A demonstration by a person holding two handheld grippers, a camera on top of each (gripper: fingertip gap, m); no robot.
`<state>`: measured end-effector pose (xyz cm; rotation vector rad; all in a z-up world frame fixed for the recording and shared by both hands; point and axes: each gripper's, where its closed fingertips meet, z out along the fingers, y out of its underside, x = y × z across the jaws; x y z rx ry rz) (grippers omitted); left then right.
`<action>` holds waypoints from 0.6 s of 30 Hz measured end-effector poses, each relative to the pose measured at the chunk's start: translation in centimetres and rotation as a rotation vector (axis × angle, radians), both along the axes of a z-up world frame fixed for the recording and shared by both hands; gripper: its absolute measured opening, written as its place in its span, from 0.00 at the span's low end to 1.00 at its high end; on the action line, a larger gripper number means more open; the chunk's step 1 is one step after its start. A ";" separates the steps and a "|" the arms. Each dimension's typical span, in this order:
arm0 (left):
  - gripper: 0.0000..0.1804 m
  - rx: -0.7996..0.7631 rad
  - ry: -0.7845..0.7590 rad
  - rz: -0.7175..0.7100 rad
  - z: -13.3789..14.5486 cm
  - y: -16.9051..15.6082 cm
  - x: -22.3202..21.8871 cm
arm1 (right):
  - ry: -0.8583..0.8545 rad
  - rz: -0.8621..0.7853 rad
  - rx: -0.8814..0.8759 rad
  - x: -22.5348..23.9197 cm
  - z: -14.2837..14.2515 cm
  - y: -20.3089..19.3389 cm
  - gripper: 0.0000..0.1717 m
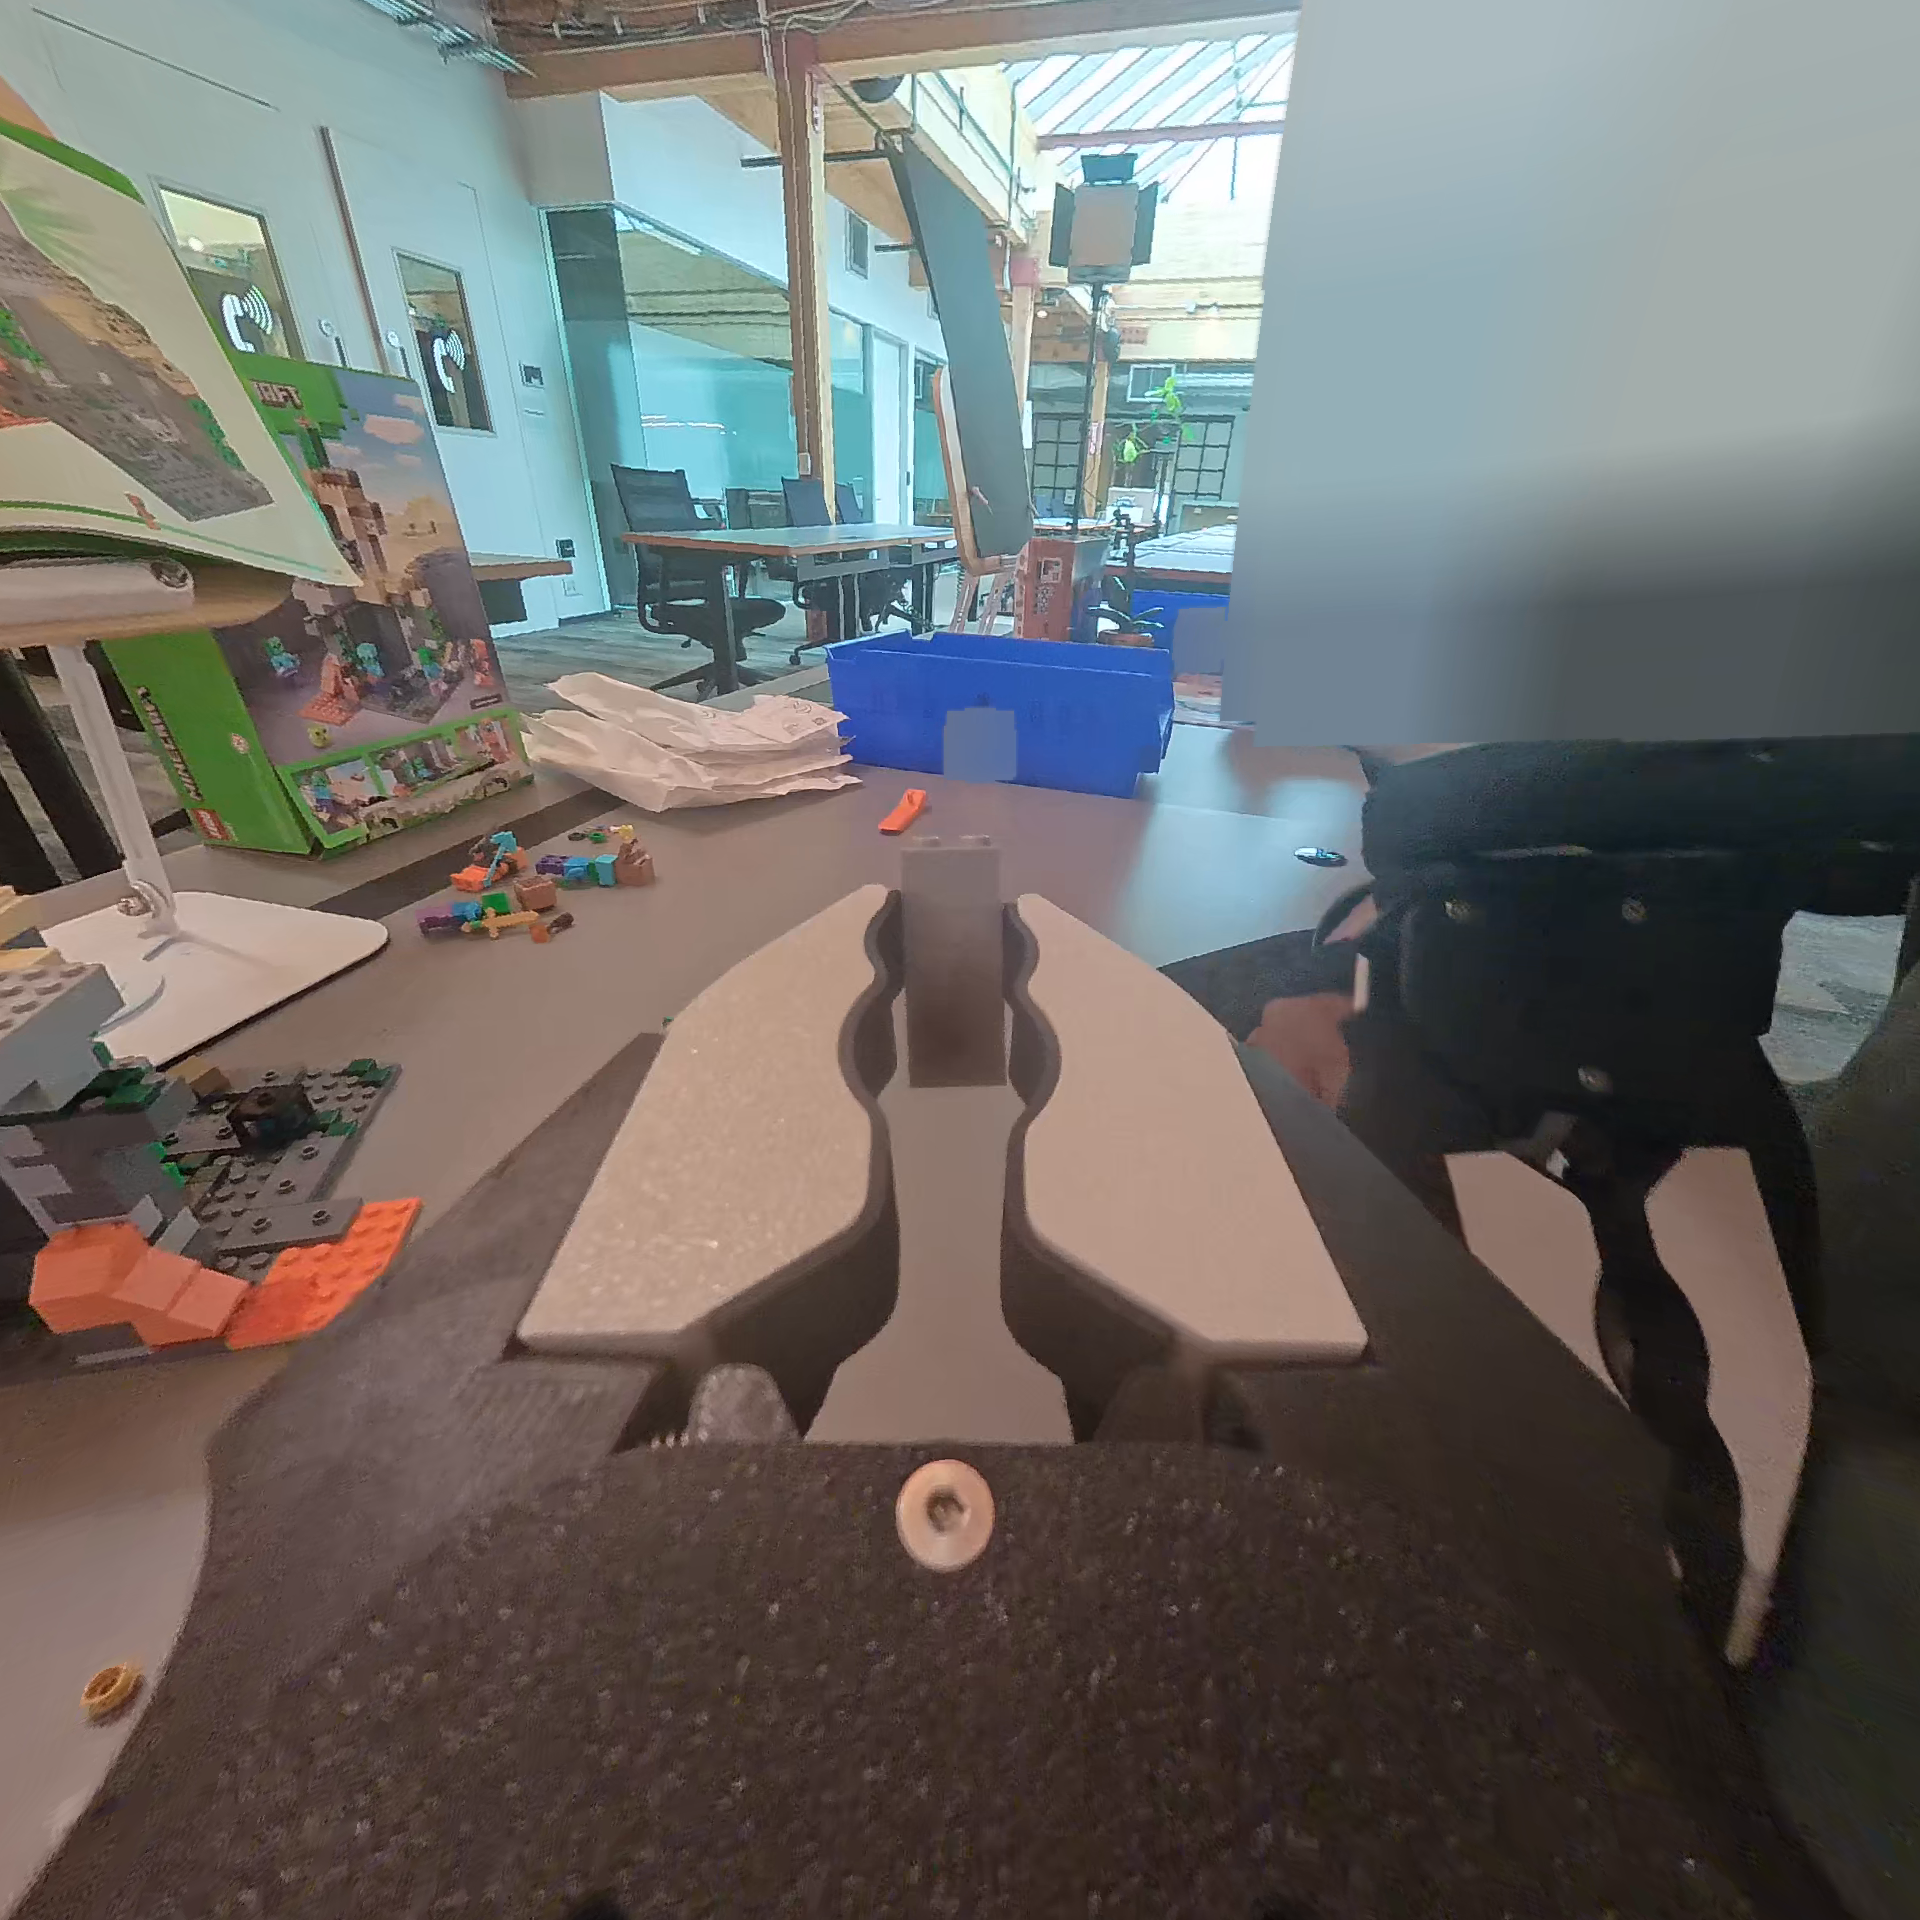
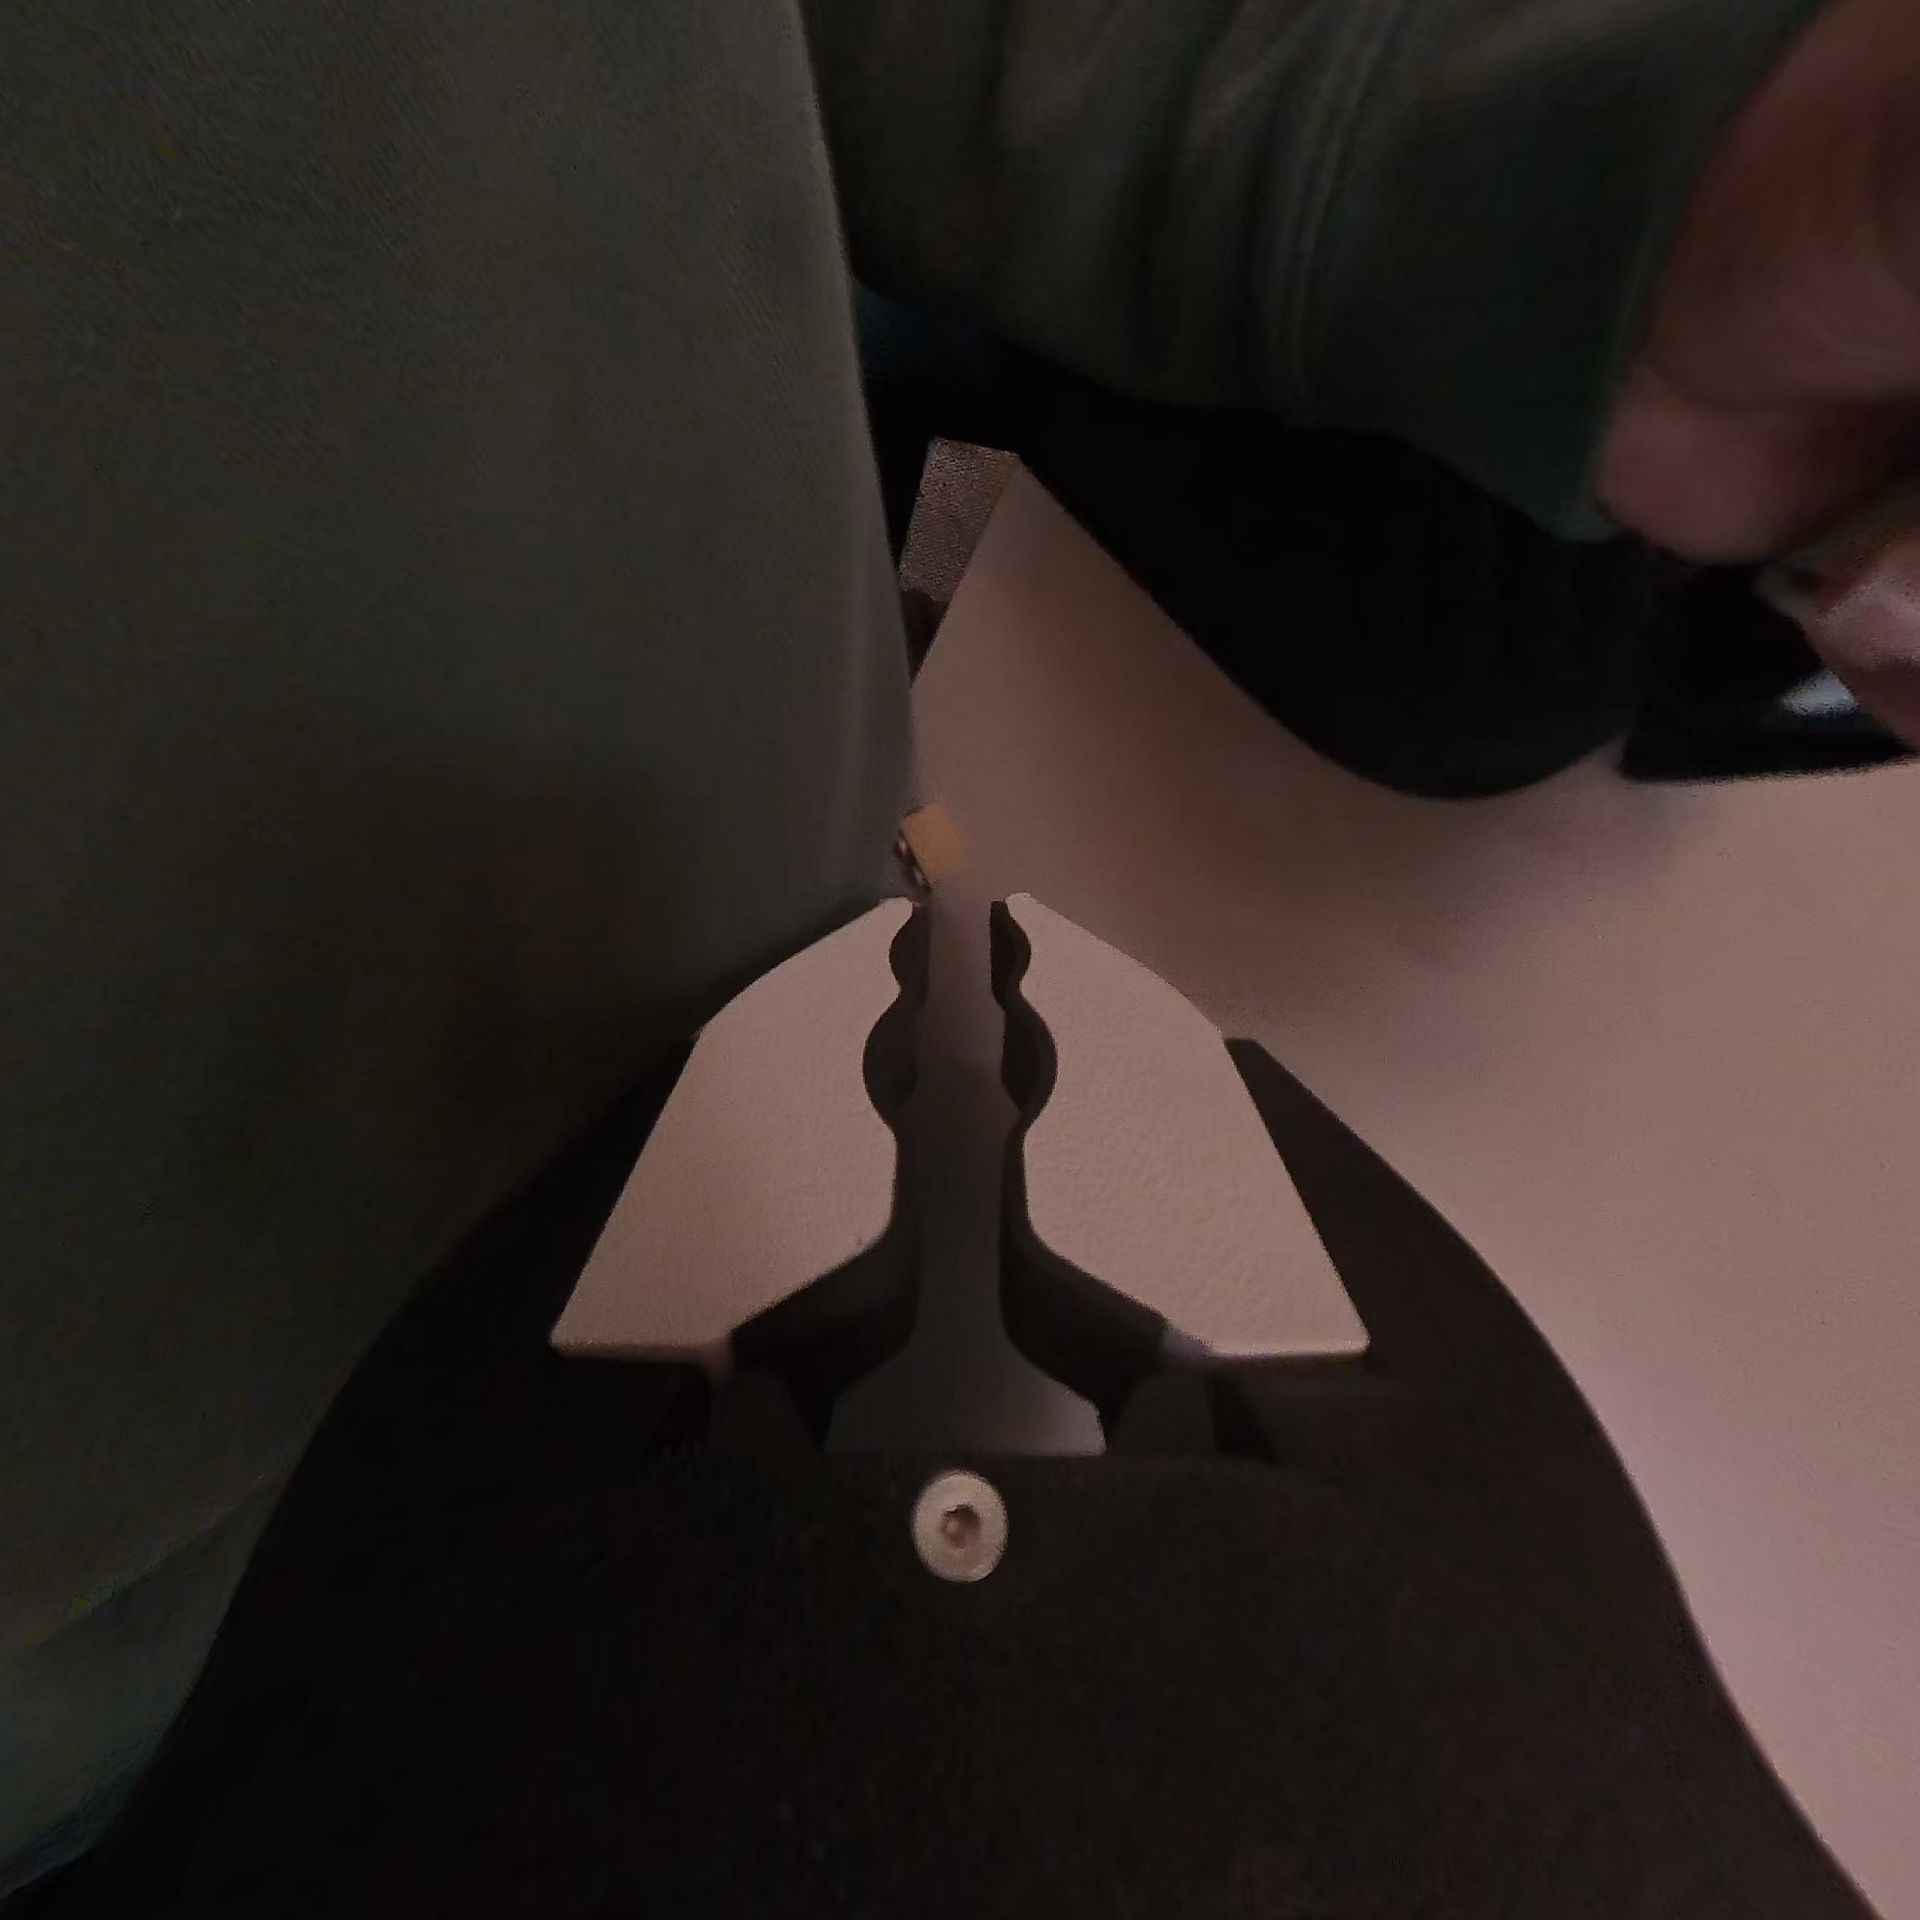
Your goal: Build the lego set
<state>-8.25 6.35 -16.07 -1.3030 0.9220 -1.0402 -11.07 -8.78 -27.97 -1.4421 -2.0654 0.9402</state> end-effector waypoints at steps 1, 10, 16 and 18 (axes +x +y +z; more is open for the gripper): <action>0.10 -0.004 0.000 -0.002 -0.1 0.0 0.0 | 0.001 0.025 0.021 -0.4 -0.2 -0.3 0.06; 0.10 -0.014 0.034 -0.012 -1.0 0.1 0.3 | 0.028 0.308 0.231 -1.8 -1.4 -1.3 0.08; 0.10 -0.008 0.052 -0.014 -1.3 -0.1 0.4 | -0.027 0.351 0.235 -1.9 -2.4 -1.5 0.07; 0.10 -0.011 0.053 -0.012 -1.4 -0.1 0.3 | -0.067 0.285 0.134 -1.5 -2.0 -0.8 0.06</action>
